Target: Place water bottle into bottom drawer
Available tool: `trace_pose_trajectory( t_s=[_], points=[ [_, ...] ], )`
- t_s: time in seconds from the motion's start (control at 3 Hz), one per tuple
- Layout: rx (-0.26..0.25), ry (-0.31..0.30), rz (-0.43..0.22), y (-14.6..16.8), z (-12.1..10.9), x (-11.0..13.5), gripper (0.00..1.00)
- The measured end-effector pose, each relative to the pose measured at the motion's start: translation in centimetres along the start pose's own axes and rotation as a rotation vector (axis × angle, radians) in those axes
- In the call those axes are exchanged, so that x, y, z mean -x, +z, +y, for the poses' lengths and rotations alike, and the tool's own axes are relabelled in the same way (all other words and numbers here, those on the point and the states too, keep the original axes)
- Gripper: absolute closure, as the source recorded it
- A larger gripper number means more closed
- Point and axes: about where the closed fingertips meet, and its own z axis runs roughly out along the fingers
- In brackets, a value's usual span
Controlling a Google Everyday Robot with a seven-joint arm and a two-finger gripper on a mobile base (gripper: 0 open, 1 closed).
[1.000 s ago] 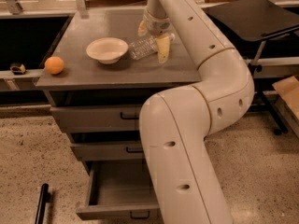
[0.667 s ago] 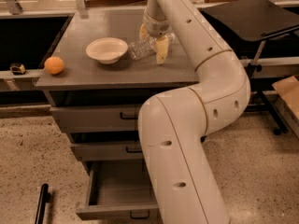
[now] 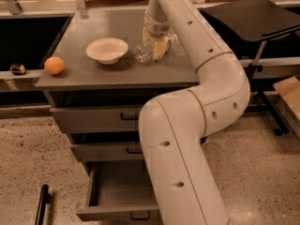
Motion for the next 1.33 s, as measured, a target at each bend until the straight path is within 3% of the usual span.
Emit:
trace_pose_trajectory(
  t_s=[0.33,0.67,1.0,1.33],
  points=[
    [0.004,0.063,-0.006,-0.7,0.4,-0.1,0.85],
    [0.009,0.232,0.031,-4.0,1.9,-1.4,1.00],
    [0.003,0.425,0.053,-8.0,3.7,-2.2,1.00],
    [-0.056,0.525,0.046,-8.2,2.3,-2.2,1.00]
  ],
)
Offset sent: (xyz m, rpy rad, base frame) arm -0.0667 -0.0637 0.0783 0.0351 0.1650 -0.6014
